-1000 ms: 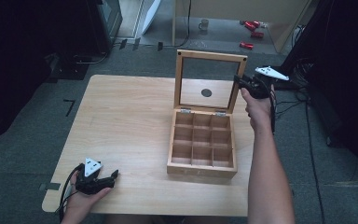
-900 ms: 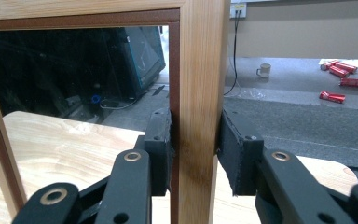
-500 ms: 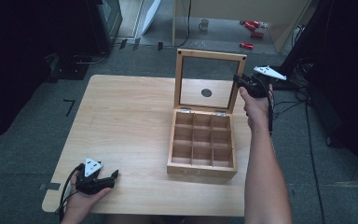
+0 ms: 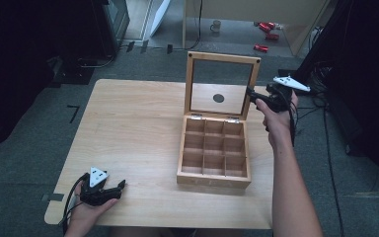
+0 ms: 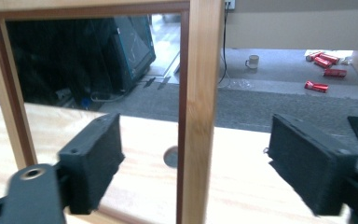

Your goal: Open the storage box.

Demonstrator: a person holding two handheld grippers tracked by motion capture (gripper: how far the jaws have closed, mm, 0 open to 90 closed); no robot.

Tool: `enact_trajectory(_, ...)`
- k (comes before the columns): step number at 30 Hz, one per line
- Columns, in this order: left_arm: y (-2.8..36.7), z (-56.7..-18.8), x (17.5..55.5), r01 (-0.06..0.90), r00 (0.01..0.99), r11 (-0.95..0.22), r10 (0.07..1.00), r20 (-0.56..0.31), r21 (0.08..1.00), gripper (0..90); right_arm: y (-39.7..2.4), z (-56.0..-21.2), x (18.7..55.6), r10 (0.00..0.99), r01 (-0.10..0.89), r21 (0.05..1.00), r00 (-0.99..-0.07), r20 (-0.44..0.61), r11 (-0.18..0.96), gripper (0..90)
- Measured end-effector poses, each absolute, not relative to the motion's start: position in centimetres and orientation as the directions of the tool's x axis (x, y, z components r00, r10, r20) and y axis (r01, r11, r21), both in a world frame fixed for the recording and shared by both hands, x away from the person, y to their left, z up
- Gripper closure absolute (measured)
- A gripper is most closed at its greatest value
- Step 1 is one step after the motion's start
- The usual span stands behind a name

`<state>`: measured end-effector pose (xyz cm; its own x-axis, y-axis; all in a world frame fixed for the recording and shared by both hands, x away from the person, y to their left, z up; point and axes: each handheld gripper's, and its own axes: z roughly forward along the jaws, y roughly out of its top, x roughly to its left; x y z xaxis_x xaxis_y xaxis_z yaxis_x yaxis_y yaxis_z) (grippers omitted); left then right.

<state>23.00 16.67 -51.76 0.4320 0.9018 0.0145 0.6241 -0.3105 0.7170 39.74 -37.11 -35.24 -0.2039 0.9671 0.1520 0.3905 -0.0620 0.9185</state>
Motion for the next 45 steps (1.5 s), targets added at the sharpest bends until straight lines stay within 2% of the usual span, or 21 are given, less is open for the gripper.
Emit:
enact_trajectory(3,16.7,-51.8,23.0,0.624,0.430,-0.308,0.903,0.013,0.718,22.6,-37.7,-35.3,38.2,0.964,0.395,0.918,-0.223,0.145,-0.047,12.8)
enact_trajectory(9,16.6,-51.8,23.0,0.624,0.429,-0.306,0.903,0.012,0.719,22.5,-38.5,-35.7,35.5,0.960,0.416,0.909,-0.251,0.126,-0.010,0.0)
enact_trajectory(18,16.6,-51.8,23.0,0.624,0.428,-0.305,0.904,0.012,0.719,22.6,-39.3,-36.7,32.1,0.959,0.412,0.911,-0.268,0.094,0.026,0.0)
enact_trajectory(45,16.5,-51.8,22.9,0.623,0.429,-0.307,0.903,0.013,0.719,22.7,-40.2,-43.0,23.6,0.938,0.462,0.886,-0.323,0.124,0.042,0.0)
